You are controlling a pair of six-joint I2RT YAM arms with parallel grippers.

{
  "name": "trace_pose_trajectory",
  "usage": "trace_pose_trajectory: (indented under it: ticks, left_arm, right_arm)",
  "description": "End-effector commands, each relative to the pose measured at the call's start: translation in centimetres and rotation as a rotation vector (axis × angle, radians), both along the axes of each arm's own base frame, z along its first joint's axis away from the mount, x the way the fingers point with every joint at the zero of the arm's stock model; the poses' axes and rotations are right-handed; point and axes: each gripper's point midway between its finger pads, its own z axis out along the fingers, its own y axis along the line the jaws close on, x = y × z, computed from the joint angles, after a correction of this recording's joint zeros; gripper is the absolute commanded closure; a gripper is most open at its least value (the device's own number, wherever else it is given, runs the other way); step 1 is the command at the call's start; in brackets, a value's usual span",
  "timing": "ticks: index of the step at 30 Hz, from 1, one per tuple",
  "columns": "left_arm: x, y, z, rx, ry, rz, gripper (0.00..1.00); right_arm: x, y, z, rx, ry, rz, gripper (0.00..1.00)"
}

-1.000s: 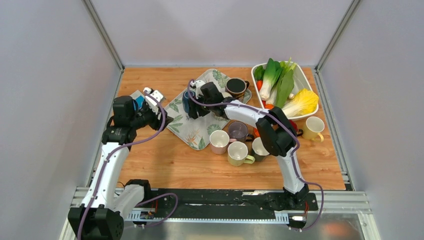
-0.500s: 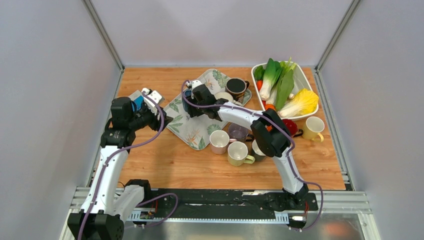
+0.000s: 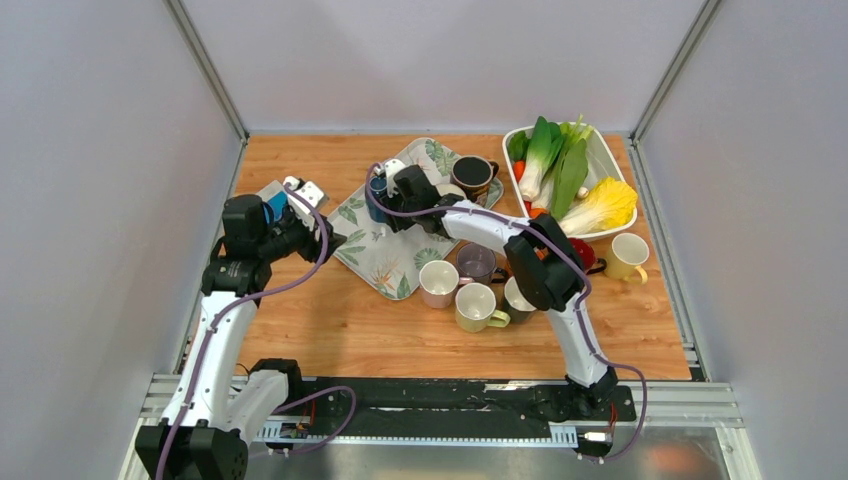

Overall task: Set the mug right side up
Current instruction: Turn over the cup on the tray.

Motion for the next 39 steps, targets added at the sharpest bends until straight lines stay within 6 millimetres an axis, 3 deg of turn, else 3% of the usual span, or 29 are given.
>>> trace_pose_trajectory:
  ticks: [1, 6, 14, 17, 20, 25, 28, 34, 39]
  left_arm:
    - [-0.1, -0.1, 0.5, -0.019, -0.02, -0.006, 0.31]
    - [-0.1, -0.2, 0.4, -0.027, -0.017, -0.004, 0.31]
    - [0.0, -0.1, 0.4, -0.022, -0.018, 0.001, 0.31]
    - [0.0, -0.1, 0.3, -0.023, -0.015, 0.001, 0.31]
    - [0.1, 0.0, 0.3, -0.02, -0.015, 0.002, 0.31]
    - [0.0, -0.2, 0.0, 0.012, -0.033, -0.033, 0.32]
    - [0.8, 0.2, 0.2, 0.043, -0.083, -0.024, 0.32]
    - [3.0, 2.4, 0.9, 0.21, -0.347, 0.062, 0.3]
    - [3.8, 2.5, 0.5, 0.353, -0.547, 0.035, 0.3]
  right_arm:
    - [1.2, 0.1, 0.3, -0.009, -0.067, 0.074, 0.6]
    - [2.3, 0.7, 0.2, -0.001, -0.076, 0.042, 0.67]
    - [2.7, 0.7, -1.6, -0.03, -0.069, 0.022, 0.64]
    - [2.9, 0.9, -1.8, -0.026, -0.071, 0.026, 0.75]
    - [3.0, 1.3, -0.6, -0.01, -0.088, 0.043, 0.86]
    - [2.3, 1.5, 3.1, 0.119, -0.044, 0.162, 0.96]
    - [0.6, 0.9, 5.8, 0.253, 0.054, 0.326, 1.0]
    - [-1.9, -0.2, 13.1, 0.568, 0.257, 0.461, 1.0]
    - [-4.6, -0.7, 16.6, 0.665, 0.331, 0.593, 1.0]
